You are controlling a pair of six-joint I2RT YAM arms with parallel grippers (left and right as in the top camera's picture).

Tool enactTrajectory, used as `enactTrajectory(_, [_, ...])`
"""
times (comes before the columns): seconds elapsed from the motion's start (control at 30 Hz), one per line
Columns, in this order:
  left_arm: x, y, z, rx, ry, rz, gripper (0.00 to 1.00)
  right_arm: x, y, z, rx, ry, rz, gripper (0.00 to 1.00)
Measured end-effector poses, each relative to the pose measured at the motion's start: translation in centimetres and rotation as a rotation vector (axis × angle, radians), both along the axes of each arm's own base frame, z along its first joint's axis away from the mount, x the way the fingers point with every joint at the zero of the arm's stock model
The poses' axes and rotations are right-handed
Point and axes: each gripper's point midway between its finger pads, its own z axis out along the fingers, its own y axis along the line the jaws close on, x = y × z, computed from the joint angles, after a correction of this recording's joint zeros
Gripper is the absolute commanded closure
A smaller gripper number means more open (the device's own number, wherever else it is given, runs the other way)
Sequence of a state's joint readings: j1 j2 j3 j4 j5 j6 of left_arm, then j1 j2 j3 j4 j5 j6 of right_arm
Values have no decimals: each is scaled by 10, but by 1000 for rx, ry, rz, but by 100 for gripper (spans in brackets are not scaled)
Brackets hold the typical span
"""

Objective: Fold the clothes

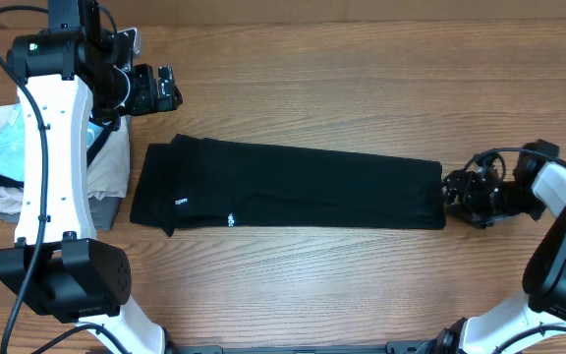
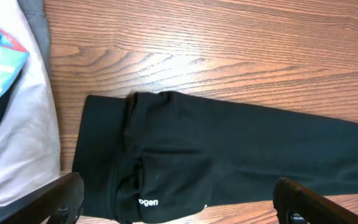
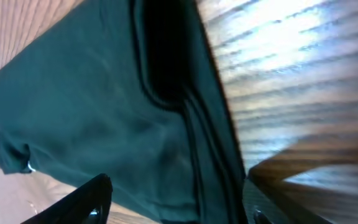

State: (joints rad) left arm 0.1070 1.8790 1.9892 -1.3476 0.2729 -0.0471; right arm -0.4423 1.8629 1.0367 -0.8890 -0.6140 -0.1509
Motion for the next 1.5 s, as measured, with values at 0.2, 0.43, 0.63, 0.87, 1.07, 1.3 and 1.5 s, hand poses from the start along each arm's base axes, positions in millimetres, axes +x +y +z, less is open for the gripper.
enactTrajectory(0.2, [0, 0, 0, 0, 0, 0, 0, 9, 4, -3, 57, -10, -5, 38])
enactTrajectory(0.43, [0, 0, 0, 0, 0, 0, 0, 14, 12, -4, 140, -21, -16, 47])
enactTrajectory(0.63, [0, 0, 0, 0, 0, 0, 0, 13, 14, -7, 152, -9, -19, 53])
enactTrajectory(0.87, [0, 0, 0, 1, 0, 0, 0, 12, 13, -11, 144, -9, -14, 92])
enactTrajectory(1.07, [0, 0, 0, 0, 0, 0, 0, 2, 9, -14, 127, 121, -66, 96])
enactTrajectory(1.3, [0, 0, 0, 0, 0, 0, 0, 3, -24, -3, -70, 214, -150, 96])
enactTrajectory(1.5, [0, 0, 0, 0, 0, 0, 0, 1, -38, 32, -192, 179, -201, 96])
